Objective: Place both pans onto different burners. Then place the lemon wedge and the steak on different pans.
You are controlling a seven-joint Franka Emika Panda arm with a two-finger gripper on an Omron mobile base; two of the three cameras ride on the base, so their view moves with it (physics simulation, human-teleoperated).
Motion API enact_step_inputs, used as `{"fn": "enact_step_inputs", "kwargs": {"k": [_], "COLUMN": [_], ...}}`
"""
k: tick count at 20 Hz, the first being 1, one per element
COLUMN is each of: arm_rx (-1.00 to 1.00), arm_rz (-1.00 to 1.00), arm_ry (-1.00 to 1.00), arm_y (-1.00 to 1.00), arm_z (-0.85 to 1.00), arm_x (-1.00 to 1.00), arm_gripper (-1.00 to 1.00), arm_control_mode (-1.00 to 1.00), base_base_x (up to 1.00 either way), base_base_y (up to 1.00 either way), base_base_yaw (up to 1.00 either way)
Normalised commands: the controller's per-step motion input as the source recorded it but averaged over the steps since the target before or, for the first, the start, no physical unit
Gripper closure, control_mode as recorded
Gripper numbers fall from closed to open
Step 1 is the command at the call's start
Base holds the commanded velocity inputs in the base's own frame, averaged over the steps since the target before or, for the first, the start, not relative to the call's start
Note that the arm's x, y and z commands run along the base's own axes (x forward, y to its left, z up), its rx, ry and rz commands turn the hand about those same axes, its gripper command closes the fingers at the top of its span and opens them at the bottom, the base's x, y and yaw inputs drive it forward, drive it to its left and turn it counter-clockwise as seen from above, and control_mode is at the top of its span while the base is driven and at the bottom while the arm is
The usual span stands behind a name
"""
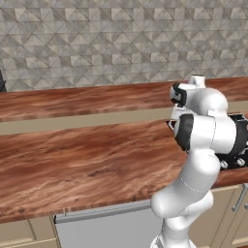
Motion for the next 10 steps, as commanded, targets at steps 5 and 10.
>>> {"fn": "enact_step_inputs", "kwargs": {"k": [5, 10], "arm_rx": [0.01, 0.00], "arm_rz": [0.00, 0.00], "arm_ry": [0.00, 0.00], "arm_y": [-0.75, -0.66], "arm_z": [0.05, 0.00], "arm_x": [0.02, 0.11], "arm_gripper": [1.00, 1.00], "arm_control_mode": [-1.00, -1.00], "base_base_x": [0.00, 0.00], "base_base_y": [0.00, 0.00], "base_base_yaw": [0.00, 0.00]}}
